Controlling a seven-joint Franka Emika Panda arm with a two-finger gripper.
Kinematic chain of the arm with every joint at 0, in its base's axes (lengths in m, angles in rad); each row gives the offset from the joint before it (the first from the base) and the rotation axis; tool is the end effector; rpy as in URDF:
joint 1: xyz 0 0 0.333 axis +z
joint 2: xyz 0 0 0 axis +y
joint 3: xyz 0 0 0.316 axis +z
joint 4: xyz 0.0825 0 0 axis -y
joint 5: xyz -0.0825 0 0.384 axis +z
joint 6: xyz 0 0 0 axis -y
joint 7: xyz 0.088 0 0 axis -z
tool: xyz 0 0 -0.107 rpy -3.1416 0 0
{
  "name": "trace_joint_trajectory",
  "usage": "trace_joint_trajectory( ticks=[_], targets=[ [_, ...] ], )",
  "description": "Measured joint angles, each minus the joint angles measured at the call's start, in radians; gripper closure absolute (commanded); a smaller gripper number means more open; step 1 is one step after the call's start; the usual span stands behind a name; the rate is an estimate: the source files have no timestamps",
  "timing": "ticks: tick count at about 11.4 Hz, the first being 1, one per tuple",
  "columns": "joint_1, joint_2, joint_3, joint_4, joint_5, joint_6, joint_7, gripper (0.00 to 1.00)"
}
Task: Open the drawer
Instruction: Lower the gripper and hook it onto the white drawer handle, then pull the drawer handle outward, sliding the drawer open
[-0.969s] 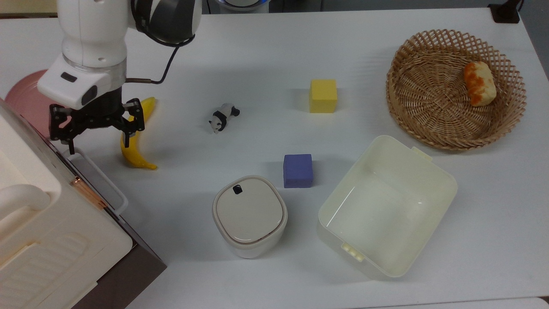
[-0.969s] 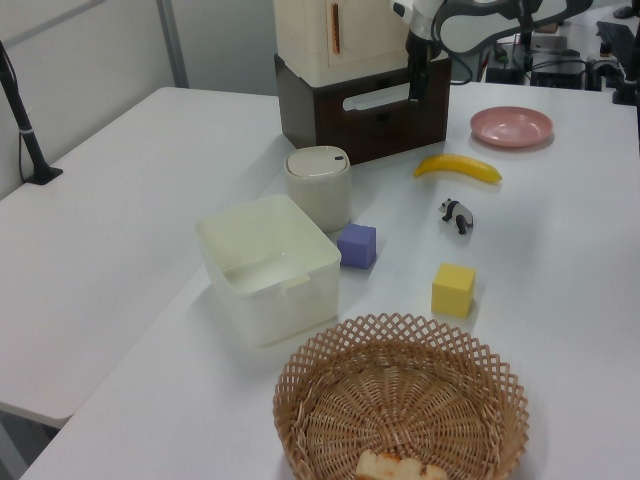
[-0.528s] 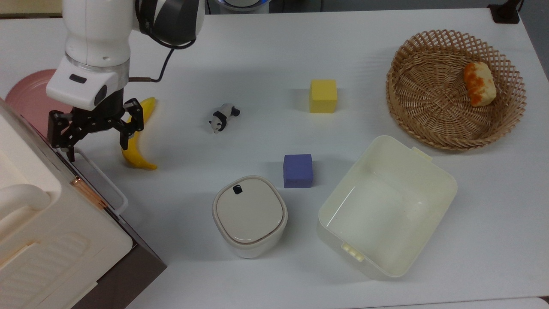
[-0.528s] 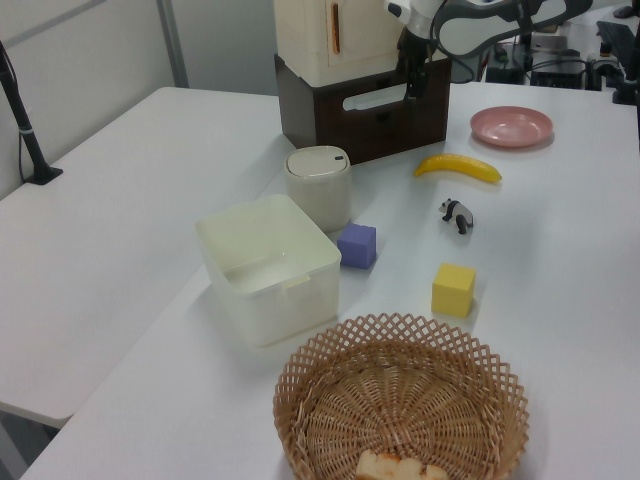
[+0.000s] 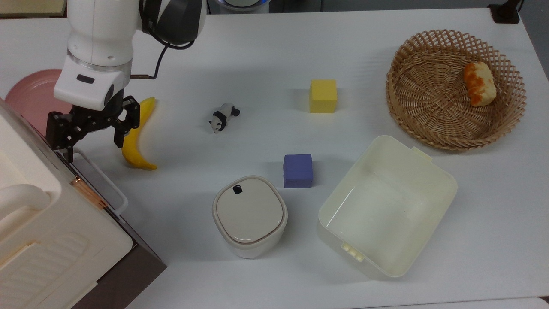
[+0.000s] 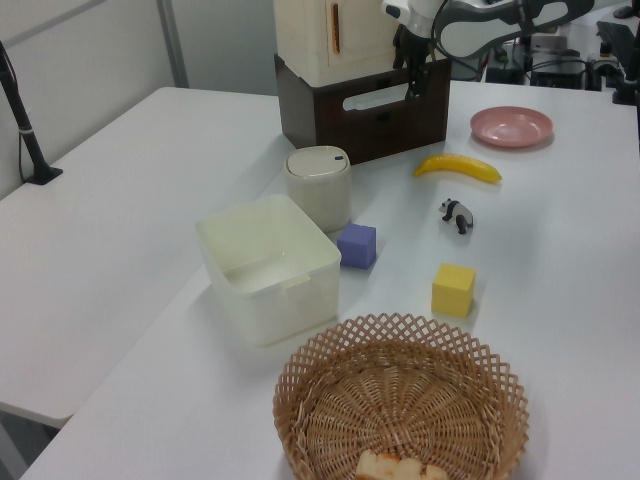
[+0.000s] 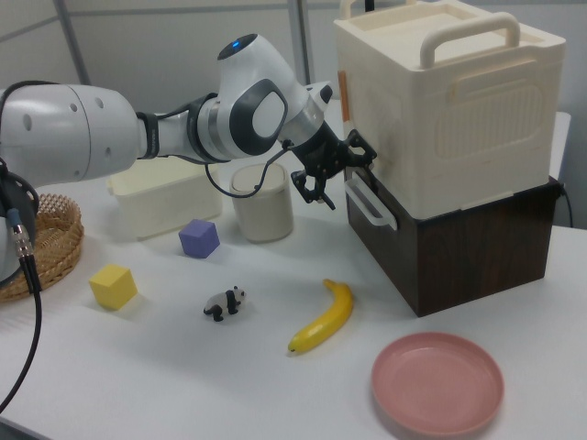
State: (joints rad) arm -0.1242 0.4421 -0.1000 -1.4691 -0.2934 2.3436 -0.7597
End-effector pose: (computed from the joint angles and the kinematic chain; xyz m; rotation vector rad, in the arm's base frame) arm 0.7077 -0.1526 0.4747 2.4956 0.9311 0.3281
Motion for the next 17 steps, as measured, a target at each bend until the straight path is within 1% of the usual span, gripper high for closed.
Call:
trace_joint_trajectory(
  ticks=[3,5,6,7,8,9,10,12,13,14,15,17],
  targets=[
    [0.000,0.026,0.021,-0.002,-0.002,0.000,-0.003,0.07],
    [0.000,0.047,0.023,-0.002,-0.019,0.003,-0.003,0.10],
    [-0.001,0.057,0.023,-0.002,-0.027,0.021,-0.002,0.15],
    [-0.001,0.068,0.023,-0.003,-0.036,0.048,0.000,0.19],
    [-0.001,0.082,0.023,-0.003,-0.063,0.068,0.010,0.22],
    [-0.001,0.095,0.024,-0.003,-0.098,0.072,0.028,0.27],
    [-0.003,0.105,0.029,-0.003,-0.115,0.080,0.043,0.37],
    [-0.005,0.117,0.033,-0.002,-0.122,0.122,0.055,0.54],
    [-0.006,0.118,0.033,-0.002,-0.122,0.127,0.056,0.60],
    [-0.007,0.118,0.033,-0.001,-0.124,0.131,0.057,0.78],
    [-0.011,0.118,0.033,0.003,-0.126,0.141,0.057,0.86],
    [-0.016,0.118,0.034,0.005,-0.132,0.143,0.057,0.86]
  ],
)
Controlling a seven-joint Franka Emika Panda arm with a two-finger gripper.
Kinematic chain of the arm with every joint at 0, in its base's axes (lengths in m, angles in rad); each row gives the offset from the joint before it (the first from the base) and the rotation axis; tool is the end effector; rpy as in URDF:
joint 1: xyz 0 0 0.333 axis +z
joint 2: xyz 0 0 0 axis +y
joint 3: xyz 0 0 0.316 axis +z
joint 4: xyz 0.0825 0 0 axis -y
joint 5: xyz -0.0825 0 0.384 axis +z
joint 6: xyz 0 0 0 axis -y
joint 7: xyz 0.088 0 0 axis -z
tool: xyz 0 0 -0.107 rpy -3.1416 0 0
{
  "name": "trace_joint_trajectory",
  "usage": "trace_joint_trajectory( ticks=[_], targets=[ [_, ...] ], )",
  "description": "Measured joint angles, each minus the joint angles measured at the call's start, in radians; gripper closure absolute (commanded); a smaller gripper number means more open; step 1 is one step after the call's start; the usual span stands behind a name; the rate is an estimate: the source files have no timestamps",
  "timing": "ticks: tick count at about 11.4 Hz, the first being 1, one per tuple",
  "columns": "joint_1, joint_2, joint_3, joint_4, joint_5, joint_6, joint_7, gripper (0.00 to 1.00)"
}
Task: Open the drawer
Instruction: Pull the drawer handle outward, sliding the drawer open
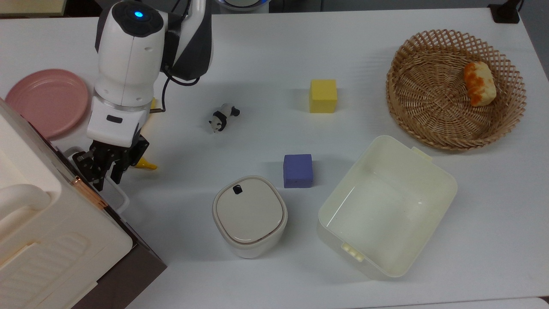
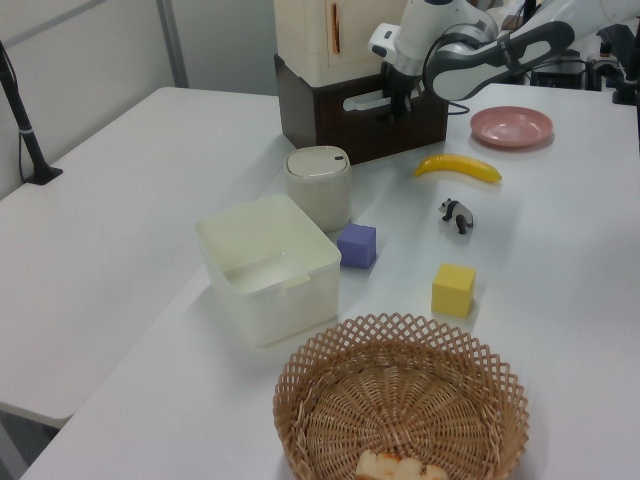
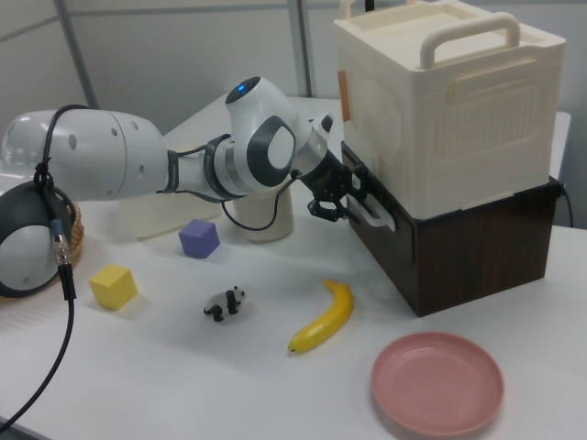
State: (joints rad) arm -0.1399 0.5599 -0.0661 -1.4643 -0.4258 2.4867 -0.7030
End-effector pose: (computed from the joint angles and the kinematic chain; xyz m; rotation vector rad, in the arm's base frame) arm 0.7319 -0.1407 0.4067 2.3943 1.0052 0.3297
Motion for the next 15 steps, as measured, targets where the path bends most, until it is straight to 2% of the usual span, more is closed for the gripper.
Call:
trace_joint_trajectory(
  ticks=[7,15],
  targets=[
    [-0.008,-0.014,0.010,-0.002,-0.002,0.000,0.001,0.86],
    [-0.017,-0.159,0.057,-0.189,-0.002,0.000,0.001,0.86]
  ],
)
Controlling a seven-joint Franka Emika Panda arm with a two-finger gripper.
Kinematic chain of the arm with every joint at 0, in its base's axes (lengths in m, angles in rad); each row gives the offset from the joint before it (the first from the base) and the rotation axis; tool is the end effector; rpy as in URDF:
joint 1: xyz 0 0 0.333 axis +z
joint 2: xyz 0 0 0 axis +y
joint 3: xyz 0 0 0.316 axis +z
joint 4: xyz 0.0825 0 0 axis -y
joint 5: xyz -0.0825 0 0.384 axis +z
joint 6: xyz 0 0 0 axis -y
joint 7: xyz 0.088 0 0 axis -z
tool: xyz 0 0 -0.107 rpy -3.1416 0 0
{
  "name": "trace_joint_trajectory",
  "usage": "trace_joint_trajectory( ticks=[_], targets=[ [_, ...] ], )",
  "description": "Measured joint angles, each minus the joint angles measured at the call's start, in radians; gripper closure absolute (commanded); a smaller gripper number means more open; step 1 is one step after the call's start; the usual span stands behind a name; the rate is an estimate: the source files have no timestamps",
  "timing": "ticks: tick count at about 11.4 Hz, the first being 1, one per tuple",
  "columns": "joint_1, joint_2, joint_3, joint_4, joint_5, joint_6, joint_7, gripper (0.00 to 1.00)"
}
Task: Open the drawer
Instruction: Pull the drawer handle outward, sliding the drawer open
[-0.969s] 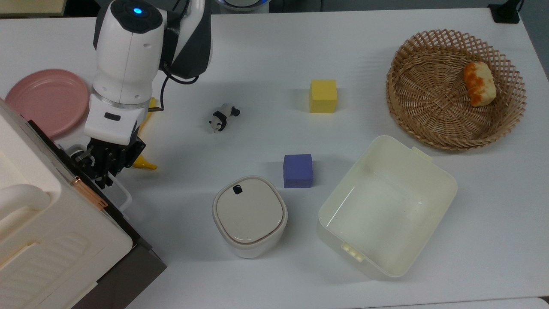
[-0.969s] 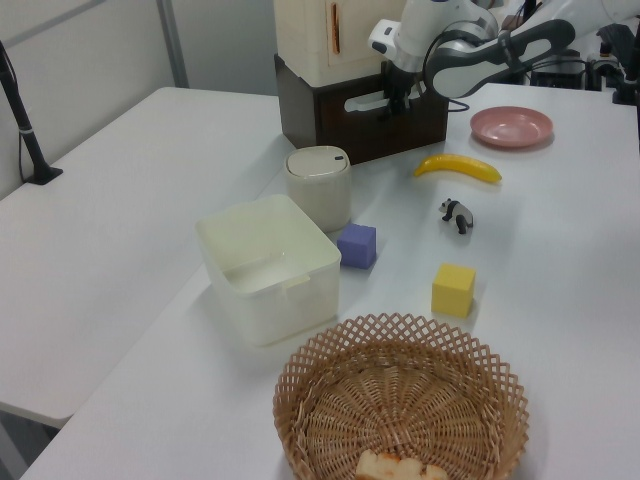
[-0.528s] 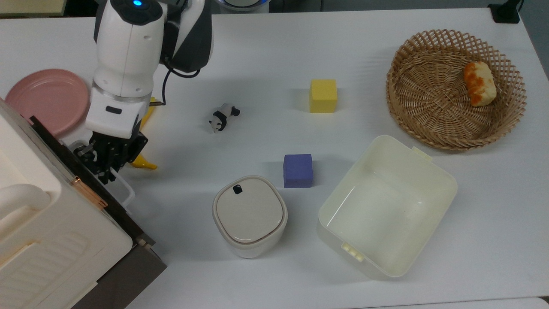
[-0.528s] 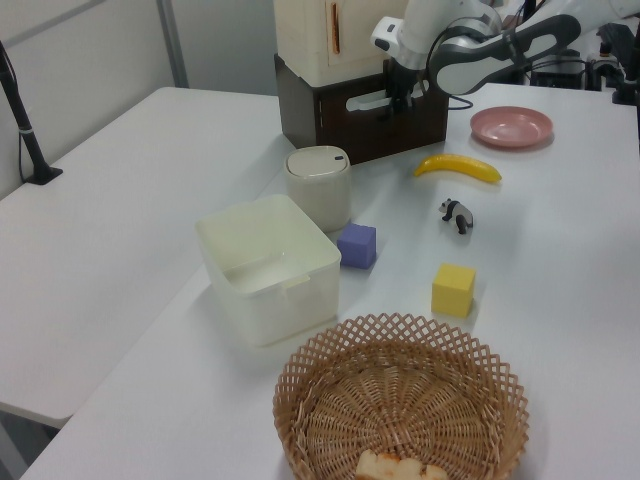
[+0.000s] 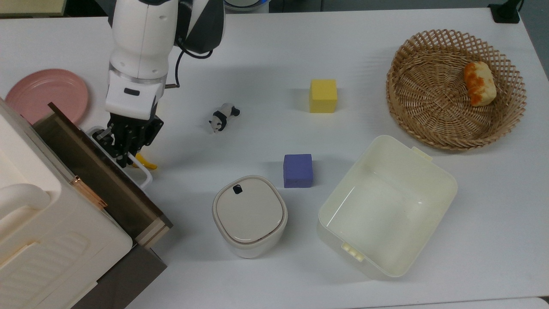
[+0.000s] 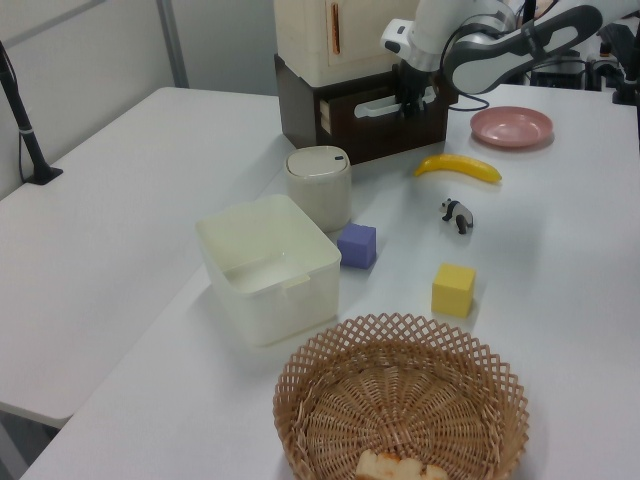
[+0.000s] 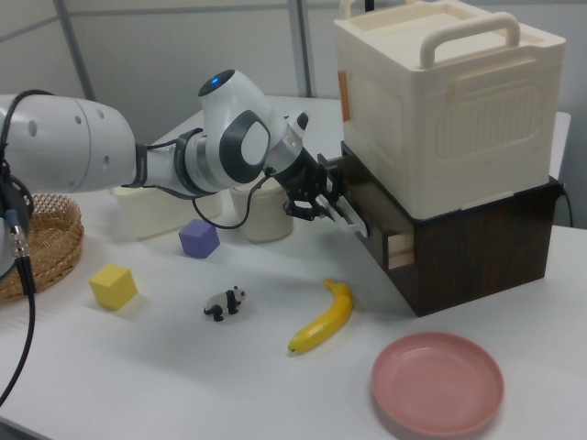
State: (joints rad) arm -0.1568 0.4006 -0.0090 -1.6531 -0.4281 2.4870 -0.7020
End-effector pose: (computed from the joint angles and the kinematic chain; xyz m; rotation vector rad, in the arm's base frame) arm 0.6930 -0.1132 0.4260 2.4216 1.0560 0.3328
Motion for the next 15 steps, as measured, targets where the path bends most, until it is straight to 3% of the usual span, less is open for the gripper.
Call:
trace_joint_trajectory(
  ticks=[6,15],
  targets=[
    [-0.001,-0.131,0.037,-0.165,-0.003,-0.001,0.000,0.86],
    [0.001,-0.189,0.145,-0.193,-0.016,-0.164,0.015,0.83]
  ],
)
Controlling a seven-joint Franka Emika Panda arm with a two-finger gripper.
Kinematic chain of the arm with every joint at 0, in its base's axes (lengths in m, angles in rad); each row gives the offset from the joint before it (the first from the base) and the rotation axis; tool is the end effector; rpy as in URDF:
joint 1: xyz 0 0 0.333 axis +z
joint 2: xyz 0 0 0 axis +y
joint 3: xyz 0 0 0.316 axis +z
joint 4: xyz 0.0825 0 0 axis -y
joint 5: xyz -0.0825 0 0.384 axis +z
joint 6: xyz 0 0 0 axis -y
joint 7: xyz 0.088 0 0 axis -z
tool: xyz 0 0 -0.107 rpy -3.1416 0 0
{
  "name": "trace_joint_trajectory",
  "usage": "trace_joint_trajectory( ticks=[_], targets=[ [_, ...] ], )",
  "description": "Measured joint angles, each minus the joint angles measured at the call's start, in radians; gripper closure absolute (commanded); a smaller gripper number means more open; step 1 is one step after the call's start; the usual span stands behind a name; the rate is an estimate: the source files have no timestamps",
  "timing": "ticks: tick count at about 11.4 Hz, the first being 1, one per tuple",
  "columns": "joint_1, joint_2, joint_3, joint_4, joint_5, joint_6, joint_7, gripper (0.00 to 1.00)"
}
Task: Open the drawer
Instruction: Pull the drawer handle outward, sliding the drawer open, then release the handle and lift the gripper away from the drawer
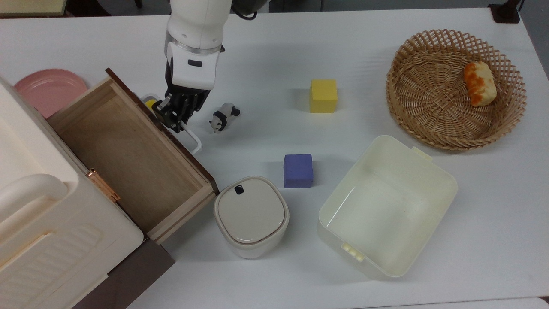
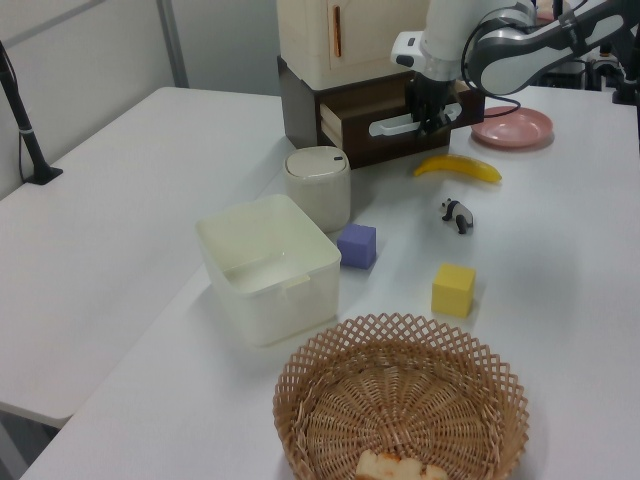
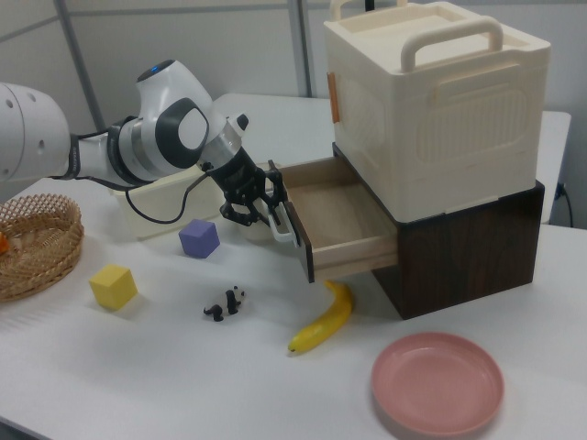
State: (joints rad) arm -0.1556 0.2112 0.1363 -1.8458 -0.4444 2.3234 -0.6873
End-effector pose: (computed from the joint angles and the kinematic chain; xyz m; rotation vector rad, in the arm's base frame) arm 0.6382 -0.0250 0.4406 2.4439 1.2160 0.1856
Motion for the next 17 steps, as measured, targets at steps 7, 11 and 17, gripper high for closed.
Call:
trace_joint_trajectory(
  ticks=[7,11,17],
  targets=[
    [0.009,-0.003,0.038,-0.020,-0.005,-0.031,0.010,0.30],
    [0.014,-0.003,0.045,-0.025,-0.005,-0.032,0.094,0.00],
    [0.016,-0.032,0.112,0.040,0.080,-0.213,0.492,0.00]
  ],
)
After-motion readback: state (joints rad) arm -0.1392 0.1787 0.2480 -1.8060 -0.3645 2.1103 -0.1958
